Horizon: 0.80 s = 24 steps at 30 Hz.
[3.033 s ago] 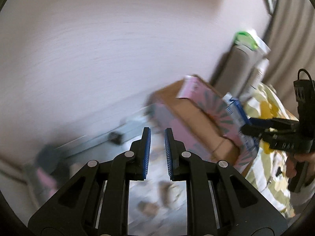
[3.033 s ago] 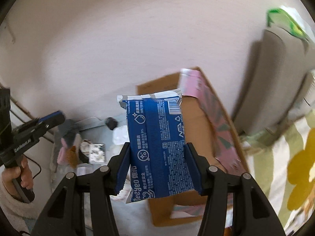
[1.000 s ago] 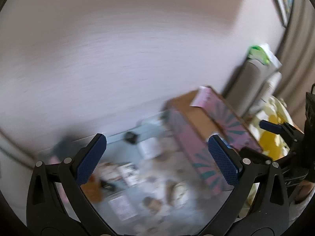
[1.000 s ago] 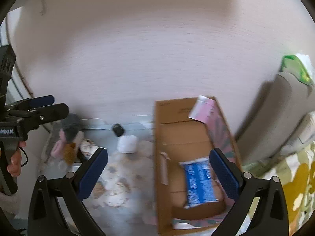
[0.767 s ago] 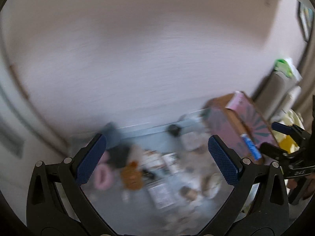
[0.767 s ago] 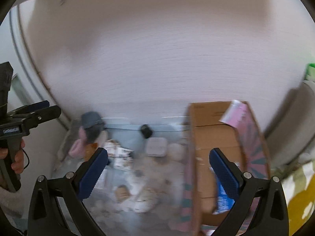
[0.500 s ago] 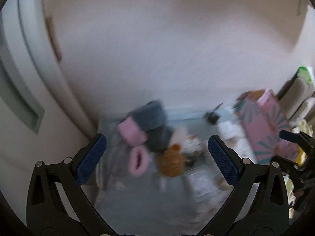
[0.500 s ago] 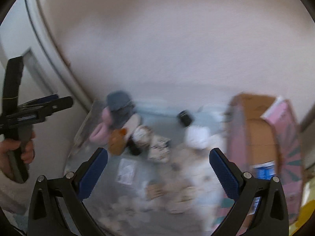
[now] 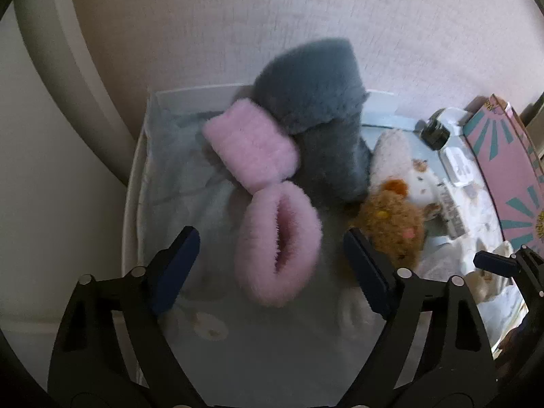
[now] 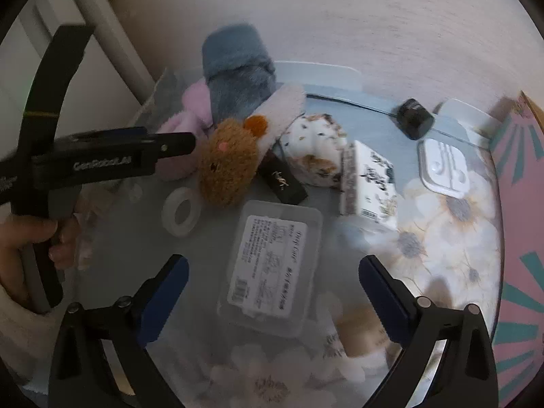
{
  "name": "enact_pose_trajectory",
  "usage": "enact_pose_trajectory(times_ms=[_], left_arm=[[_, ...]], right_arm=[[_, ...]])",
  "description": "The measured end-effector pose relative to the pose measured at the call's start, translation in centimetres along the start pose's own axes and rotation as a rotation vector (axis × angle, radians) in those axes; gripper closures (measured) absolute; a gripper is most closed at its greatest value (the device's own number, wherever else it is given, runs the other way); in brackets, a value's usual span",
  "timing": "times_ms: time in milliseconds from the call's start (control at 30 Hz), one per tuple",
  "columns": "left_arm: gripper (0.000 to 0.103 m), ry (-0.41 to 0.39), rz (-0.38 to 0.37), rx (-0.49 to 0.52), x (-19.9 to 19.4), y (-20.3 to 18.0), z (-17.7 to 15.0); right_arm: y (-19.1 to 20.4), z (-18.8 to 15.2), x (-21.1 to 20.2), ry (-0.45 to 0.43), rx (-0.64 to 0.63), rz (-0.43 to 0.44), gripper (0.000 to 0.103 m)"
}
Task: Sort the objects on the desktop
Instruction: 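Grasp the pink fuzzy slipper with left gripper while right grasps clear box, then carry pink slipper and clear plastic box with both grippers to the cardboard box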
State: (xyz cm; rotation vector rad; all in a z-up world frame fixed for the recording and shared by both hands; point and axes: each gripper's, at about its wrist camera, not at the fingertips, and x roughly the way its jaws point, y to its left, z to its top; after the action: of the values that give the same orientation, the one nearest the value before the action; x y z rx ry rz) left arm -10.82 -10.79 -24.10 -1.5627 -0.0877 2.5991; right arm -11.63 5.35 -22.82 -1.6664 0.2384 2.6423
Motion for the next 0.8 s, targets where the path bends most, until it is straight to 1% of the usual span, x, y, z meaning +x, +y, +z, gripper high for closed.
enact_pose_trajectory(times_ms=[33, 133, 167, 200, 233, 267, 300, 400, 500, 633, 767, 800], left_arm=[[0.020, 0.001, 0.000, 0.002, 0.3, 0.1, -0.2], [0.031, 0.007, -0.010, 0.011, 1.0, 0.2, -0.6], [0.040, 0.010, -0.011, 0.015, 1.1, 0.1, -0.6], [0.049, 0.014, -0.012, 0.019, 1.2, 0.1, -0.7], [0.053, 0.022, -0.016, 0.021, 1.4, 0.1, -0.8], [0.060, 0.021, -0.034, 0.017, 1.3, 0.1, -0.9], [0.065, 0.016, -0.044, 0.013, 1.2, 0.1, -1.0], [0.072, 0.017, -0.042, 0.021, 0.8, -0.3, -1.3], [0.072, 0.004, -0.029, 0.030, -0.2, -0.7, -1.5], [0.072, -0.004, -0.013, 0.017, -1.8, -0.9, -1.6], [0.072, -0.005, 0.011, 0.010, -4.0, -1.2, -1.5], [0.072, 0.001, 0.016, 0.008, -4.1, -1.1, -0.7]], right_arm=[[0.1, 0.0, 0.3, 0.002, -0.004, -0.006, 0.003], [0.1, 0.2, 1.1, 0.018, -0.005, -0.029, 0.007], [0.1, 0.2, 1.3, 0.023, -0.003, -0.029, 0.012], [0.0, 0.2, 1.5, 0.030, -0.003, -0.024, 0.023], [0.0, 0.2, 1.8, 0.041, -0.006, -0.018, 0.033], [0.0, 0.2, 2.1, 0.056, -0.014, -0.027, 0.046], [0.0, 0.2, 2.1, 0.054, -0.020, -0.030, 0.046], [-0.1, 0.2, 1.7, 0.047, -0.027, -0.037, 0.047], [-0.1, 0.2, 0.9, 0.034, -0.040, -0.033, 0.047], [-0.2, 0.3, -0.6, 0.029, -0.066, -0.024, 0.047], [-0.8, 0.5, -2.9, 0.025, -0.084, 0.002, 0.047], [-1.0, 0.6, -3.5, 0.025, -0.086, 0.007, 0.047]])
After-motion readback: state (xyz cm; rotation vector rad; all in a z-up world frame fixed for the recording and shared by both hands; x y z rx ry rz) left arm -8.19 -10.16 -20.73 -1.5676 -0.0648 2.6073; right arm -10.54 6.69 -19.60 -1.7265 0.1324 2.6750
